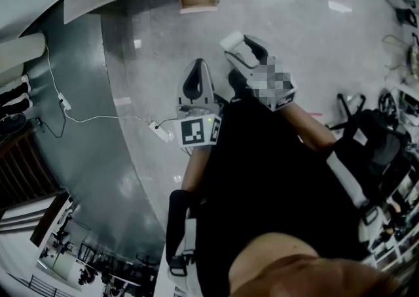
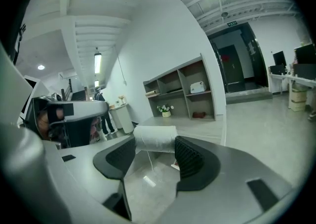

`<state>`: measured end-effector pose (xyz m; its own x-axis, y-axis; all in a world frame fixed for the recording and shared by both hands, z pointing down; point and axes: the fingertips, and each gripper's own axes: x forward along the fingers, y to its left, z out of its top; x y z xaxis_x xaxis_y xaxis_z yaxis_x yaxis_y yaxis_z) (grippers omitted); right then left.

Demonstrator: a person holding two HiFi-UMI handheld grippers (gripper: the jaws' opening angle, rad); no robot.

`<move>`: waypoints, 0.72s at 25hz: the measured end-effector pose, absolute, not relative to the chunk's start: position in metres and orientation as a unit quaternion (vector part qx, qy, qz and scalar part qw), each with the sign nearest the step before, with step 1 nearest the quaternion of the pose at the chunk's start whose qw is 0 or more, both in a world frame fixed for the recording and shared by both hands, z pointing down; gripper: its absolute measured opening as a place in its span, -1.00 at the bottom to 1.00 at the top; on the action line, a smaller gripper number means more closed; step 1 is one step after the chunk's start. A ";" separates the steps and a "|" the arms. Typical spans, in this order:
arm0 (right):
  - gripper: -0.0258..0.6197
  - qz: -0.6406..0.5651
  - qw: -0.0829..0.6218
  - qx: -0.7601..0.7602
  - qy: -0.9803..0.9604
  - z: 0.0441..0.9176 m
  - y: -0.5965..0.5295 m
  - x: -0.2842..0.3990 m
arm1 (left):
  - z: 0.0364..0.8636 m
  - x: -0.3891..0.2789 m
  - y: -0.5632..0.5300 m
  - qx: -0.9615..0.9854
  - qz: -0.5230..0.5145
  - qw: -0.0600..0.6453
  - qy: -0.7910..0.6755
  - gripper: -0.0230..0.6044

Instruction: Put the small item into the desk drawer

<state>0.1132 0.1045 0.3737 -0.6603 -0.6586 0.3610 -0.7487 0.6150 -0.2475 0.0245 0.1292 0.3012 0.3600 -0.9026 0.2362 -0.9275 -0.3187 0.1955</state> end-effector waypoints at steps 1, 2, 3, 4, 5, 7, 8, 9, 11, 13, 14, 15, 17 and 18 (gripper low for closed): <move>-0.14 0.195 0.123 0.395 -0.889 0.378 0.098 0.117 | 0.302 0.027 0.124 0.808 0.042 0.150 -0.569 -0.93; -0.14 0.197 0.128 0.393 -0.889 0.382 0.092 0.121 | 0.303 0.029 0.119 0.804 0.040 0.152 -0.574 -0.93; -0.14 0.196 0.131 0.391 -0.890 0.384 0.087 0.124 | 0.303 0.031 0.115 0.799 0.039 0.153 -0.580 -0.93; -0.14 0.196 0.133 0.387 -0.891 0.386 0.083 0.125 | 0.302 0.031 0.111 0.794 0.036 0.157 -0.587 -0.93; -0.14 0.197 0.134 0.384 -0.892 0.388 0.080 0.127 | 0.302 0.032 0.109 0.789 0.036 0.161 -0.592 -0.93; -0.14 0.204 0.135 0.380 -0.892 0.395 0.076 0.130 | 0.304 0.034 0.107 0.784 0.043 0.165 -0.596 -0.93; -0.14 0.209 0.138 0.380 -0.891 0.399 0.075 0.131 | 0.307 0.035 0.106 0.784 0.049 0.166 -0.596 -0.93; -0.14 0.214 0.140 0.379 -0.889 0.404 0.073 0.132 | 0.310 0.035 0.104 0.784 0.055 0.165 -0.596 -0.93; -0.14 0.219 0.146 0.378 -0.888 0.412 0.068 0.131 | 0.315 0.032 0.099 0.782 0.058 0.165 -0.599 -0.93; -0.14 0.219 0.148 0.377 -0.887 0.418 0.062 0.128 | 0.320 0.027 0.092 0.779 0.055 0.168 -0.602 -0.93; -0.14 0.219 0.149 0.378 -0.887 0.421 0.058 0.127 | 0.322 0.025 0.089 0.777 0.054 0.170 -0.603 -0.93; -0.14 0.219 0.150 0.378 -0.887 0.422 0.054 0.126 | 0.323 0.025 0.084 0.777 0.052 0.171 -0.604 -0.93; -0.14 0.220 0.153 0.380 -0.885 0.423 0.046 0.127 | 0.322 0.026 0.074 0.776 0.046 0.171 -0.605 -0.93; -0.14 0.220 0.153 0.381 -0.885 0.424 0.041 0.128 | 0.322 0.026 0.070 0.777 0.045 0.170 -0.605 -0.93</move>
